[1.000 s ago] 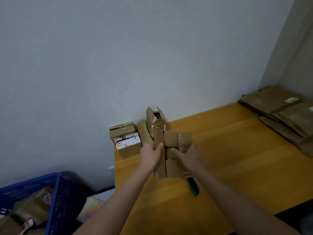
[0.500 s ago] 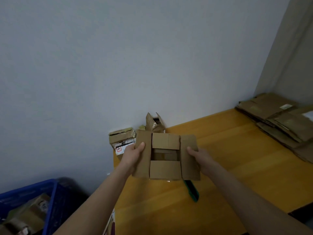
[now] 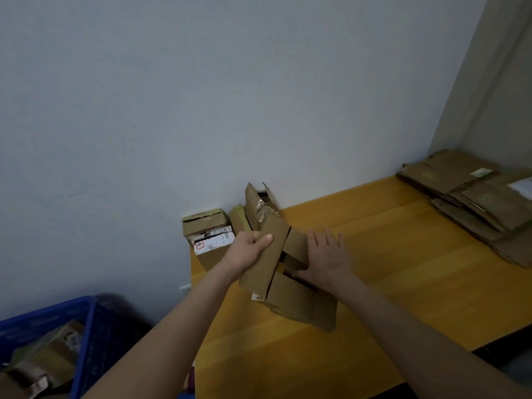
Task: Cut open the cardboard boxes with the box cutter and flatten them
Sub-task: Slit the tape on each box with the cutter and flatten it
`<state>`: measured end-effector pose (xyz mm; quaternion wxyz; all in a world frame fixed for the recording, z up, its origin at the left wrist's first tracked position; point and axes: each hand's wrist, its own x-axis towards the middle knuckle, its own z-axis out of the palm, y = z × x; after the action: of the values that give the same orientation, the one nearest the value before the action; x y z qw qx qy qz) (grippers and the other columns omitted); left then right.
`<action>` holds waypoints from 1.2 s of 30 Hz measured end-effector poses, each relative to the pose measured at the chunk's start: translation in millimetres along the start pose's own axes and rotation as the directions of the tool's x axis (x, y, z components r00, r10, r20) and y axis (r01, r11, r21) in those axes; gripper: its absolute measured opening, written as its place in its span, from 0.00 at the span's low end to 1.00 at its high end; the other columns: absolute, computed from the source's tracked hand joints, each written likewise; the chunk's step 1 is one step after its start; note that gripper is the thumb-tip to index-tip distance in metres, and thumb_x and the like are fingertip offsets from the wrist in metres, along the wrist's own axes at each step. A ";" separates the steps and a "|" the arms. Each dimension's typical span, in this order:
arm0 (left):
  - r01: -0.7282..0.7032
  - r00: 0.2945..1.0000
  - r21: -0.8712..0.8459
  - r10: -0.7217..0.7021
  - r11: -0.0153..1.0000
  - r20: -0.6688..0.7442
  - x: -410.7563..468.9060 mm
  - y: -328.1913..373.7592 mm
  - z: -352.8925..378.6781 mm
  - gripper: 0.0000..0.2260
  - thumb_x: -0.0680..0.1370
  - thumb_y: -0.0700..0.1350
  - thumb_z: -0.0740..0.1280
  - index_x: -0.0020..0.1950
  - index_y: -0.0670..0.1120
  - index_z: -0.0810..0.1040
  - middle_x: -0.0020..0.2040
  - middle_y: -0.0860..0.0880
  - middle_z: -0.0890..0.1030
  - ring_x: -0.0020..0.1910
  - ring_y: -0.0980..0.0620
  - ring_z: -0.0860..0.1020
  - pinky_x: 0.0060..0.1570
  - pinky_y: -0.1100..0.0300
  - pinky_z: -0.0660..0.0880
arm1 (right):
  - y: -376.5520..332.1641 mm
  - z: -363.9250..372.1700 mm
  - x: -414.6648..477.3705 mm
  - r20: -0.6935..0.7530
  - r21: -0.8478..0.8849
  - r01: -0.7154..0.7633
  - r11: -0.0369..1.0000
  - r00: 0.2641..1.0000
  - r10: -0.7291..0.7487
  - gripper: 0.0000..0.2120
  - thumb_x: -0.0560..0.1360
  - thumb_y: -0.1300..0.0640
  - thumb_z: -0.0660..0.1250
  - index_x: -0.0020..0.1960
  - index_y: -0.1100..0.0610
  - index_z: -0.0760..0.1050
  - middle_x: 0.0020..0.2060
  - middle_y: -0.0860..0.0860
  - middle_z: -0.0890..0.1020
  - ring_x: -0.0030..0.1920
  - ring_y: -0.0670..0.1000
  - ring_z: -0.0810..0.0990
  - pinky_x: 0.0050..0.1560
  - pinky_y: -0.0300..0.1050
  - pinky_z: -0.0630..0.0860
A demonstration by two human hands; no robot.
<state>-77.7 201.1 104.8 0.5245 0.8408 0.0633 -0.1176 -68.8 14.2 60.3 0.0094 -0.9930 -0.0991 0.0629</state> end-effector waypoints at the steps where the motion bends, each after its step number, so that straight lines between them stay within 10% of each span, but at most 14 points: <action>1: -0.003 1.000 0.000 0.003 1.000 0.017 0.8 -0.3 -1.4 0.13 0.81 0.50 0.64 0.43 0.42 0.79 0.41 0.42 0.83 0.38 0.49 0.81 0.47 0.52 0.79 | -0.7 0.7 -1.4 -0.009 0.047 0.009 0.999 1.000 -0.009 0.45 0.76 0.36 0.60 0.79 0.59 0.43 0.74 0.56 0.61 0.73 0.58 0.62 0.71 0.55 0.60; 6: -0.042 0.999 0.217 0.035 0.975 0.033 8.9 -10.4 -23.4 0.15 0.81 0.49 0.63 0.53 0.38 0.80 0.49 0.39 0.83 0.46 0.44 0.81 0.53 0.50 0.77 | 12.8 4.6 0.8 0.030 0.600 0.013 0.800 0.999 -0.038 0.18 0.82 0.47 0.54 0.60 0.58 0.75 0.46 0.52 0.79 0.46 0.52 0.78 0.46 0.46 0.76; 10: -0.013 0.966 0.520 0.145 0.854 -0.213 10.1 -17.9 -23.8 0.13 0.78 0.53 0.67 0.59 0.50 0.80 0.54 0.49 0.82 0.54 0.49 0.79 0.50 0.54 0.75 | 9.2 15.4 2.4 0.052 0.750 -0.064 0.658 0.998 0.038 0.19 0.81 0.49 0.60 0.36 0.60 0.71 0.33 0.52 0.74 0.33 0.52 0.73 0.32 0.41 0.67; 13: 0.055 0.855 0.336 0.129 0.940 -0.502 7.5 -35.2 -18.9 0.31 0.75 0.52 0.72 0.74 0.46 0.67 0.69 0.45 0.74 0.68 0.44 0.70 0.63 0.48 0.71 | 8.2 16.7 -1.4 0.005 0.700 -0.157 0.697 0.977 0.215 0.18 0.82 0.50 0.57 0.35 0.54 0.70 0.34 0.50 0.75 0.35 0.51 0.75 0.33 0.43 0.69; 16: 0.201 0.925 0.054 -0.171 0.978 -0.341 -1.1 -47.7 -4.2 0.42 0.73 0.54 0.73 0.78 0.40 0.56 0.75 0.40 0.64 0.74 0.41 0.64 0.69 0.47 0.66 | 7.9 10.8 -6.8 -0.060 0.643 -0.185 0.743 0.955 0.290 0.17 0.82 0.50 0.56 0.35 0.52 0.68 0.34 0.49 0.74 0.34 0.48 0.74 0.30 0.42 0.67; 20: 0.219 0.946 -0.051 -0.225 0.974 -0.234 -2.1 -44.5 13.8 0.41 0.69 0.52 0.77 0.74 0.42 0.59 0.71 0.43 0.71 0.69 0.42 0.71 0.66 0.48 0.70 | -3.1 4.3 -13.2 -0.154 0.689 -0.009 0.725 0.975 0.158 0.18 0.82 0.52 0.57 0.34 0.51 0.67 0.30 0.47 0.73 0.29 0.44 0.71 0.24 0.33 0.65; 23: 0.242 0.916 -0.020 -0.235 0.970 -0.326 4.5 -44.6 12.1 0.46 0.66 0.51 0.80 0.74 0.42 0.55 0.70 0.42 0.70 0.69 0.41 0.70 0.67 0.47 0.69 | -5.0 4.9 -16.4 -0.172 0.782 0.065 0.620 0.979 0.114 0.15 0.81 0.53 0.60 0.37 0.57 0.74 0.32 0.51 0.77 0.33 0.48 0.76 0.28 0.36 0.69; 28: 0.186 0.962 -0.123 -0.206 0.975 -0.178 -2.2 -42.3 -3.3 0.21 0.75 0.36 0.69 0.65 0.47 0.66 0.60 0.47 0.76 0.57 0.47 0.76 0.54 0.53 0.78 | 7.6 -1.7 -23.2 -0.107 0.918 0.035 0.394 0.981 0.162 0.08 0.80 0.56 0.63 0.47 0.59 0.77 0.38 0.49 0.79 0.39 0.47 0.78 0.31 0.32 0.71; 36: 0.176 0.982 -0.445 -0.188 0.878 0.017 -15.8 -44.7 -37.2 0.12 0.76 0.29 0.57 0.52 0.41 0.75 0.47 0.42 0.79 0.47 0.46 0.78 0.46 0.53 0.76 | 47.8 15.1 -21.5 0.289 0.940 -0.254 -0.227 0.947 0.140 0.20 0.78 0.52 0.64 0.64 0.63 0.73 0.52 0.56 0.80 0.53 0.56 0.79 0.53 0.52 0.77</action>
<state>-98.3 254.4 86.0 0.6882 0.6907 0.1741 -0.1377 -82.3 -36.9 46.5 0.7540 -0.6223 0.1439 0.1533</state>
